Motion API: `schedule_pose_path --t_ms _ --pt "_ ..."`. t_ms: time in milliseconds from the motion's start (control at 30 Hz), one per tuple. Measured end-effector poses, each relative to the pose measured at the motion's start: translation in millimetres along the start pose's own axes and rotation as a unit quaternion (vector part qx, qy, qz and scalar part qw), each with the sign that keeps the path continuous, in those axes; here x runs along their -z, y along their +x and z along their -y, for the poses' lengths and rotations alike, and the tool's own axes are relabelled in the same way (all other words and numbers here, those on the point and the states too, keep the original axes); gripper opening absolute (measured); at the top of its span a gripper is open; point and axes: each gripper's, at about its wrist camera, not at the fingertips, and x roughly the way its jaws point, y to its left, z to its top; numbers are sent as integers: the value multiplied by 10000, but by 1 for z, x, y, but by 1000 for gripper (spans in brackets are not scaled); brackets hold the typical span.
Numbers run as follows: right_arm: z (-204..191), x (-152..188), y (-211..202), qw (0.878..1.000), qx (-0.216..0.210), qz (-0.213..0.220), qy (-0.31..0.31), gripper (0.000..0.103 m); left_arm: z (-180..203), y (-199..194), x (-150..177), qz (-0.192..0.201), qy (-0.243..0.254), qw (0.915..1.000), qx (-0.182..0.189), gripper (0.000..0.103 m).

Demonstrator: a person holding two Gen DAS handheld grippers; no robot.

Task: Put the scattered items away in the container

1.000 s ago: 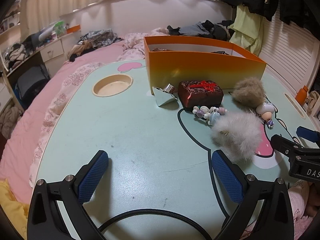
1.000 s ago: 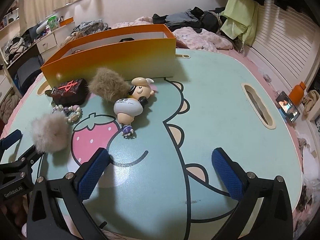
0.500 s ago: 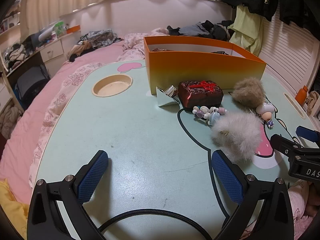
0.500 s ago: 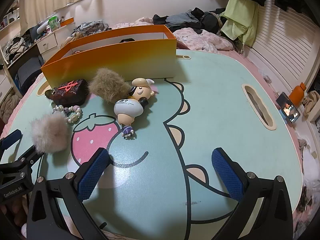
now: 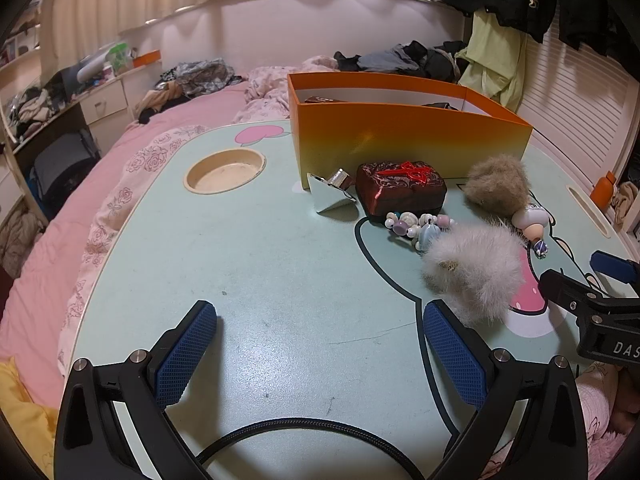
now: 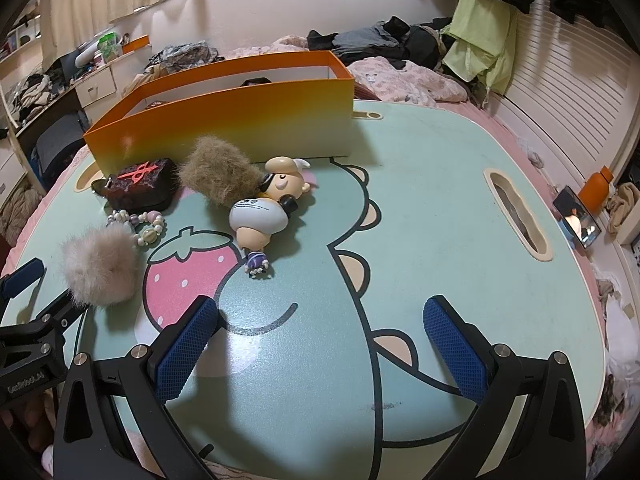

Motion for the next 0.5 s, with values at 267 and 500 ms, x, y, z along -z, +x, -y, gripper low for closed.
schedule_pose_path --t_ms 267,500 --pt "-3 -10 0 9983 -574 33 1 94 0 0 0 3 -1 10000 1 103" --pt "-12 -36 17 9987 -491 -13 97 60 0 0 0 4 -2 10000 4 103"
